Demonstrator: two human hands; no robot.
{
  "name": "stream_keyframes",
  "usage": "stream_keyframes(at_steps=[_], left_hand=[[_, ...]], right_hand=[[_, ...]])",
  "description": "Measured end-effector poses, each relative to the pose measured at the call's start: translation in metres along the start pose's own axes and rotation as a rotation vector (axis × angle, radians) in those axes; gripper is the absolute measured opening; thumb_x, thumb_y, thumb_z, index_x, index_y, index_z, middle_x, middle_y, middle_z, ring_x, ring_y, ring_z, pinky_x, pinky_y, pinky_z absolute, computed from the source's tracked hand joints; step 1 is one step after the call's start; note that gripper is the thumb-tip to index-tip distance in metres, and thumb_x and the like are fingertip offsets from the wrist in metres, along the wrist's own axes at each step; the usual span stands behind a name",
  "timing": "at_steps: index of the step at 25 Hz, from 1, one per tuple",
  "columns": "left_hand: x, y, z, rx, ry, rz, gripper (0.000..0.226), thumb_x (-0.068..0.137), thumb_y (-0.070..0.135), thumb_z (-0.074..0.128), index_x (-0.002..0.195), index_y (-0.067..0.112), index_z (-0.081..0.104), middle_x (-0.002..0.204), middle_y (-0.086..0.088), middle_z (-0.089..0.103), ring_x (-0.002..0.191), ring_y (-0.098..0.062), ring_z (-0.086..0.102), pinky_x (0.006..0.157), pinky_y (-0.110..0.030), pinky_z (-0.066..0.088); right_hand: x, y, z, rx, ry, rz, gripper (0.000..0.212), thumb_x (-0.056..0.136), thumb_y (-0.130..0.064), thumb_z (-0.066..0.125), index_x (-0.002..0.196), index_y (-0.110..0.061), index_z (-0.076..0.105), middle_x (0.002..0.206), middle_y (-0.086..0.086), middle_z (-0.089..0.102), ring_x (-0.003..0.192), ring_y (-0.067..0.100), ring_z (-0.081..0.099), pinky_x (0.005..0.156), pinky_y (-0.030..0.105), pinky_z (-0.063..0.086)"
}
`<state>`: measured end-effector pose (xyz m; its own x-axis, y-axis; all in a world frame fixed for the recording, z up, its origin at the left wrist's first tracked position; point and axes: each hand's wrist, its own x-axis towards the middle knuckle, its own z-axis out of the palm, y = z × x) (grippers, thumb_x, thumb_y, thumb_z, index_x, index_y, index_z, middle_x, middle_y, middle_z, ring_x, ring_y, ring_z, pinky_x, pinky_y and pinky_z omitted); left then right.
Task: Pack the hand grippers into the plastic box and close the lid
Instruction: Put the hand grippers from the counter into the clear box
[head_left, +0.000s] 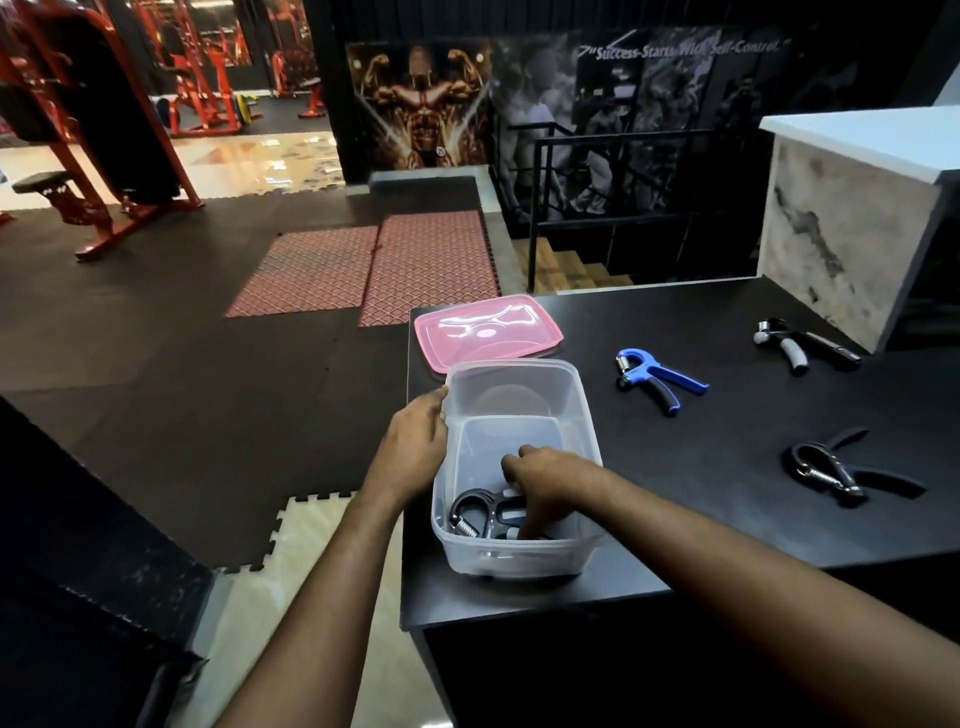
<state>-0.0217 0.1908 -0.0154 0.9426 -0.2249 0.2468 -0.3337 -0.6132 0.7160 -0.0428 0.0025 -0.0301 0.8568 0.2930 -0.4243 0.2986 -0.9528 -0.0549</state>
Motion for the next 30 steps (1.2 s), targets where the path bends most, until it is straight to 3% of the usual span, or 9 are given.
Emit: stream_keyframes(at_steps=[2, 6, 10, 17, 25, 30], left_hand=[[0.011, 0.002, 0.0, 0.078, 0.063, 0.019, 0.036, 0.093, 0.02, 0.048, 0.128, 0.017, 0.059, 0.125, -0.004, 0.064, 0.111, -0.016, 0.059, 0.085, -0.025, 0.043], [0.04, 0.031, 0.017, 0.112, 0.077, 0.152, 0.031, 0.091, 0.011, 0.053, 0.12, 0.011, 0.063, 0.122, -0.006, 0.064, 0.111, -0.021, 0.059, 0.094, -0.031, 0.045], [0.062, 0.066, 0.058, 0.122, -0.022, 0.29, 0.027, 0.09, 0.013, 0.054, 0.115, 0.012, 0.064, 0.118, -0.006, 0.065, 0.112, -0.024, 0.059, 0.093, -0.032, 0.044], [0.065, 0.133, 0.151, 0.179, -0.171, 0.372, 0.027, 0.092, 0.021, 0.055, 0.116, 0.016, 0.065, 0.121, -0.003, 0.063, 0.115, -0.021, 0.056, 0.098, -0.032, 0.041], [0.063, 0.171, 0.236, 0.234, -0.219, 0.133, 0.031, 0.09, 0.025, 0.054, 0.119, 0.016, 0.062, 0.126, 0.0, 0.06, 0.116, -0.022, 0.056, 0.094, -0.038, 0.047], [0.084, 0.186, 0.265, 0.242, -0.214, 0.022, 0.035, 0.09, 0.028, 0.053, 0.124, 0.018, 0.057, 0.12, 0.001, 0.06, 0.112, -0.02, 0.057, 0.091, -0.038, 0.048]], right_hand=[[-0.004, 0.007, -0.012, 0.133, 0.099, -0.03, 0.072, 0.064, -0.047, 0.085, 0.122, -0.016, 0.057, 0.121, 0.007, 0.061, 0.109, 0.028, 0.06, 0.087, 0.038, 0.052], [-0.026, 0.046, -0.045, 0.396, 0.485, 0.002, 0.026, 0.072, -0.034, 0.078, 0.093, -0.023, 0.069, 0.094, -0.004, 0.073, 0.088, 0.018, 0.068, 0.075, 0.036, 0.056], [-0.059, 0.103, -0.051, 0.459, 0.592, 0.15, 0.008, 0.074, -0.023, 0.072, 0.082, -0.021, 0.068, 0.084, -0.003, 0.073, 0.082, 0.017, 0.068, 0.074, 0.038, 0.057], [-0.091, 0.223, 0.005, 0.469, 0.498, 0.319, 0.011, 0.07, -0.026, 0.074, 0.078, -0.028, 0.067, 0.083, -0.006, 0.073, 0.082, 0.013, 0.069, 0.08, 0.035, 0.057], [-0.084, 0.334, 0.031, 0.525, 0.463, 0.295, 0.024, 0.069, -0.031, 0.078, 0.089, -0.022, 0.069, 0.091, 0.0, 0.072, 0.089, 0.02, 0.067, 0.078, 0.036, 0.056], [-0.067, 0.389, 0.016, 0.536, 0.541, 0.371, 0.037, 0.071, -0.036, 0.076, 0.102, -0.018, 0.066, 0.107, 0.005, 0.069, 0.103, 0.024, 0.065, 0.085, 0.037, 0.054]])
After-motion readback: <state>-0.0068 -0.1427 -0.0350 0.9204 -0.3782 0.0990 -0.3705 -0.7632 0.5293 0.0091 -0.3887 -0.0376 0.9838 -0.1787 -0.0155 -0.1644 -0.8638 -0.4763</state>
